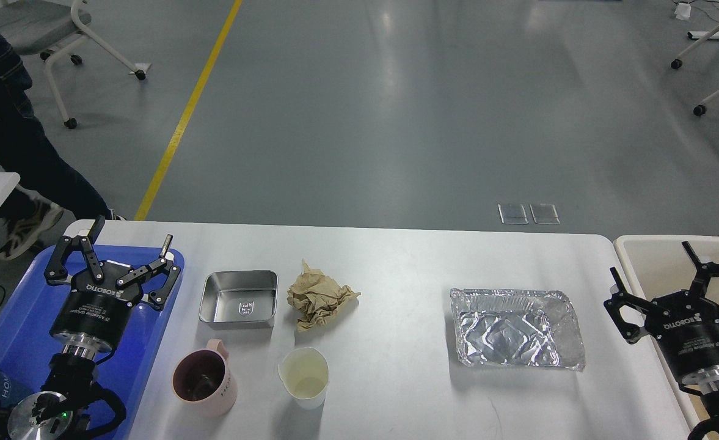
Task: Tidy desktop
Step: 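Move the left gripper off the blue tray toward the pink mug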
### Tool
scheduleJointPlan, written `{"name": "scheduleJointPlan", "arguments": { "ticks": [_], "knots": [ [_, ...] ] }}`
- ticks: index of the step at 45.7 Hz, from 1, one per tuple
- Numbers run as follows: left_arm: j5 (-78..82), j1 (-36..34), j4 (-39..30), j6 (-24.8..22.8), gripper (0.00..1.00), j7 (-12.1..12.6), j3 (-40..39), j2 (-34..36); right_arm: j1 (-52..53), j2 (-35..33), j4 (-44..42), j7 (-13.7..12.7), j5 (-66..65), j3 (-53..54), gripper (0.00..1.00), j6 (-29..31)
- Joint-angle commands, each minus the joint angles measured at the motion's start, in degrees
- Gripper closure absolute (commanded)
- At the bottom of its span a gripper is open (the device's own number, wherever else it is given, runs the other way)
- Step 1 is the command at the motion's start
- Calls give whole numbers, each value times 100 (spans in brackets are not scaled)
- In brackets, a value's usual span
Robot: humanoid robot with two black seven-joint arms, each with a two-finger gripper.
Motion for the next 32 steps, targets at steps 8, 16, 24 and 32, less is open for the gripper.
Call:
{"name": "scheduleJointPlan", "arguments": {
  "ticks": [8,16,24,32],
  "knots": [
    [0,20,8,125,4,-1,-2,35,-3,5,-8,0,0,-15,0,8],
    [0,3,-1,284,4,8,77,70,6,-21,-8,0,0,-23,0,17],
    [61,-41,25,-40,4,34,183,272,-12,-30,-8,0,0,-23,0,17],
    [527,-76,235,-261,3,-62,77,545,-73,-48,-8,0,0,-15,0,17]
  ]
}}
